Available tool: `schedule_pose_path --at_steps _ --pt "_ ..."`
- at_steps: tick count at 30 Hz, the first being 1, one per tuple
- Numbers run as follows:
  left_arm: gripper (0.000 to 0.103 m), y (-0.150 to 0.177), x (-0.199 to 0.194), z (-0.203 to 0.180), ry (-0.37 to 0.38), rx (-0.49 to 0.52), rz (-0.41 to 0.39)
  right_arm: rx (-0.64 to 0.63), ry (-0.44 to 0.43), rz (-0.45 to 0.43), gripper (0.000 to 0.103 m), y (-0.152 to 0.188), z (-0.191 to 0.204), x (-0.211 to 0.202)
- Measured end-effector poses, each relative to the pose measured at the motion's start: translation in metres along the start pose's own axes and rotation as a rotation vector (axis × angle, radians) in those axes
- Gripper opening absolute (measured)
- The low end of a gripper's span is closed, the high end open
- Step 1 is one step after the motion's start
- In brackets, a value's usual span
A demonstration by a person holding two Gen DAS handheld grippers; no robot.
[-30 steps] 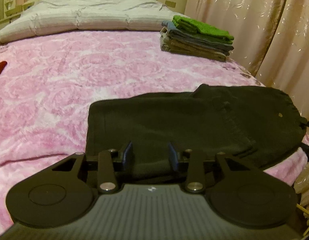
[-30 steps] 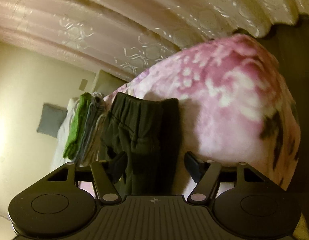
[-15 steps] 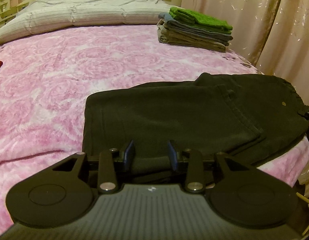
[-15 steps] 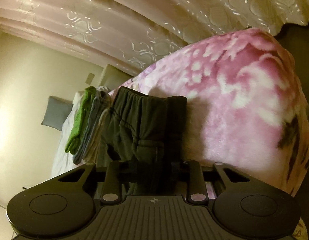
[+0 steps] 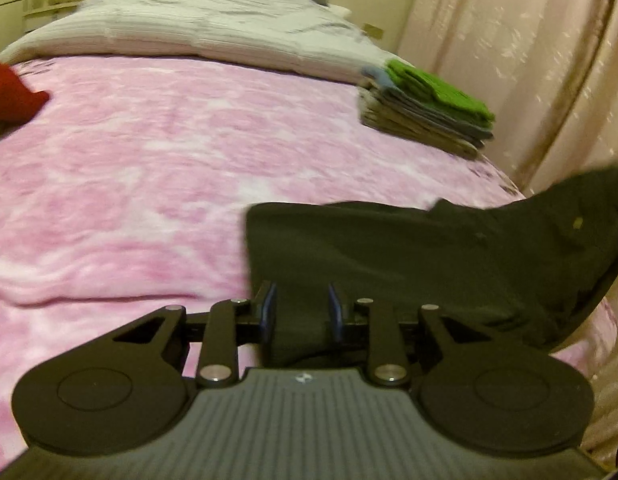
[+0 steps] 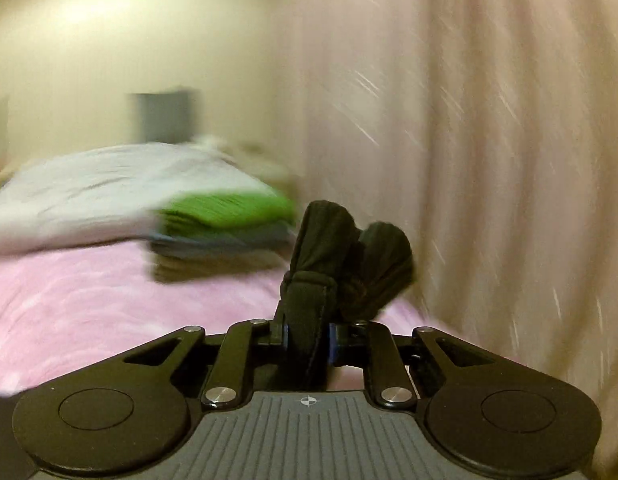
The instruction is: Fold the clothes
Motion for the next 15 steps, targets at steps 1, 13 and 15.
schedule_pose_path --at_steps 1,13,15 --pt "0.023 0.002 -0.004 0.011 0.004 -0.033 0.004 -0.102 -0.012 -0.053 0.016 -0.005 0.03 -0.012" --pt "0.023 0.049 -0.024 0.09 0.036 -0.248 0.109 -1.015 -0.237 -0.046 0.019 0.182 0.277 -0.04" --pt "0.023 0.053 -0.024 0.092 0.047 -0.249 0.112 -1.003 -0.228 -0.071 0.016 0.181 0.278 -0.041"
Point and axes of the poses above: each gripper's, at about its wrist camera, not at the fingertips, and x roughly the way its jaws point, z to its left, y to its underside, the point moved 6 cm from there along x, roughly the way its jaws point, and after that the axes turned 15 degrees about z, right-handed, at the moved point
